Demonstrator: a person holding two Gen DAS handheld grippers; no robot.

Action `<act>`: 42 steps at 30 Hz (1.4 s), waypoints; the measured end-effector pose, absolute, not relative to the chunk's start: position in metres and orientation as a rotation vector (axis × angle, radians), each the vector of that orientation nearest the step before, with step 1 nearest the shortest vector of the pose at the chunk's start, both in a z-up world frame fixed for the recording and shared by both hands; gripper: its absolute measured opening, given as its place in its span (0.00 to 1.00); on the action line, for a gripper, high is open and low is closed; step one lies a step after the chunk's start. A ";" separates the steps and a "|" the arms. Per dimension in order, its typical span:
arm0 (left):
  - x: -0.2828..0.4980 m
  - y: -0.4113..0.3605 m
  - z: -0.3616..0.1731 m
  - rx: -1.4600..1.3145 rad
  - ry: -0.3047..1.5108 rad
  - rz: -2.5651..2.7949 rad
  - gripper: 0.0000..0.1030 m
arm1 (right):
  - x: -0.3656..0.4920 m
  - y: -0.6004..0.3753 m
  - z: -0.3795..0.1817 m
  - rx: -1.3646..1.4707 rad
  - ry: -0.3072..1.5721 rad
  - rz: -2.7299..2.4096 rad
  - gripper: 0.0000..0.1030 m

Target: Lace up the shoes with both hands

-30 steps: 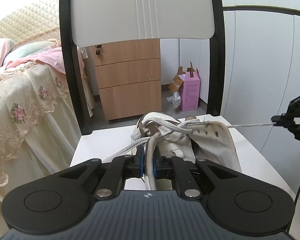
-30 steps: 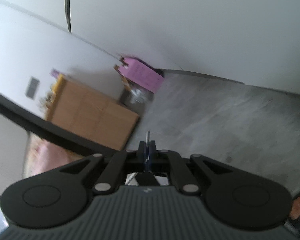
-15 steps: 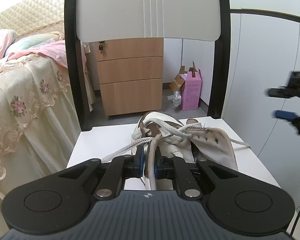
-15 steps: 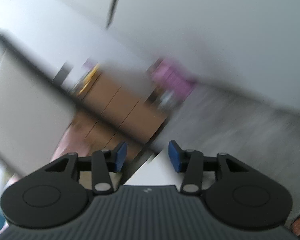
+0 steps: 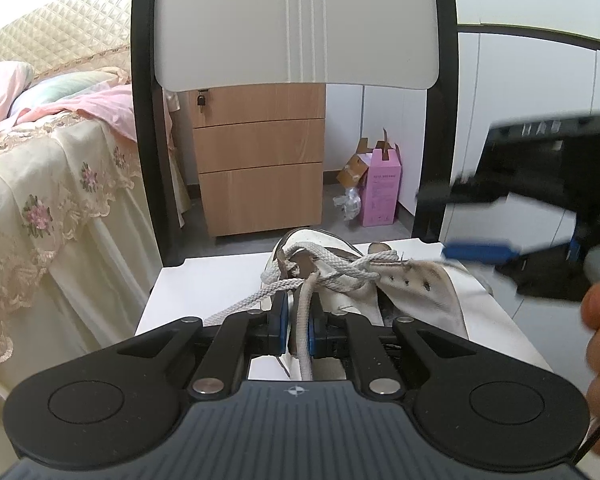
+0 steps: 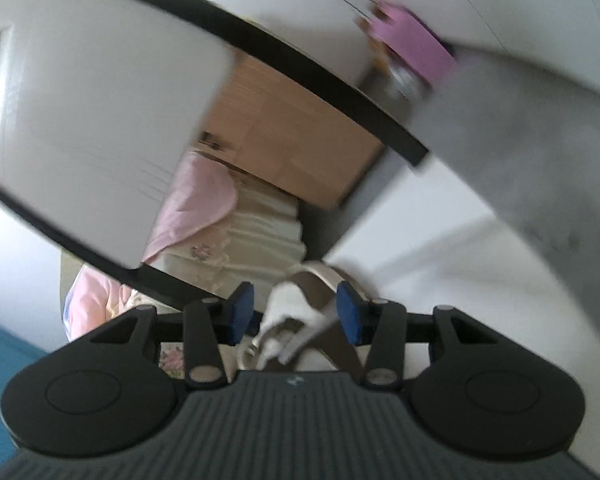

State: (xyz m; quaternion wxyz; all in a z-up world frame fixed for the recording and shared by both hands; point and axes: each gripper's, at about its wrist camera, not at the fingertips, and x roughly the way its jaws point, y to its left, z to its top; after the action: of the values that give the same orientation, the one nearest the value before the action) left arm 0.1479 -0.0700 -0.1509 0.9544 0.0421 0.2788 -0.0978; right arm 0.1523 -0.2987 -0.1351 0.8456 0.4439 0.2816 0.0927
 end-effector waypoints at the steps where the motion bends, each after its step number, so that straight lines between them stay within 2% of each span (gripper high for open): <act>1: 0.148 -0.070 -0.150 0.085 0.569 -0.197 0.11 | 0.156 -0.295 -0.130 0.875 0.586 0.215 0.46; 4: 0.147 -0.072 -0.149 0.091 0.573 -0.196 0.11 | 0.181 -0.279 -0.113 0.702 0.613 0.310 0.42; 13: 0.146 -0.073 -0.149 0.100 0.574 -0.202 0.11 | 0.224 -0.228 -0.116 0.576 0.812 0.489 0.39; 16: 0.146 -0.072 -0.149 0.105 0.575 -0.210 0.11 | 0.221 -0.224 -0.117 0.533 0.820 0.488 0.26; 17: 0.146 -0.073 -0.149 0.111 0.574 -0.212 0.11 | 0.222 -0.221 -0.119 0.532 0.822 0.487 0.10; 18: 0.146 -0.073 -0.150 0.119 0.574 -0.214 0.11 | 0.222 -0.217 -0.121 0.526 0.822 0.491 0.05; 29: 0.144 -0.077 -0.153 0.137 0.573 -0.222 0.11 | 0.204 -0.223 -0.112 0.563 0.727 0.596 0.03; 36: 0.144 -0.081 -0.152 0.129 0.580 -0.226 0.11 | 0.193 -0.216 -0.105 0.392 0.736 0.655 0.03; 42: 0.142 -0.084 -0.152 0.139 0.576 -0.223 0.11 | 0.187 -0.244 -0.110 0.597 0.705 0.655 0.06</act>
State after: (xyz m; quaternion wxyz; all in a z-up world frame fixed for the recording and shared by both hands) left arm 0.1417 -0.0838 -0.1519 0.9504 0.0681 0.2831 -0.1097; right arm 0.1875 -0.2438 -0.1103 0.8440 0.2828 0.3339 0.3101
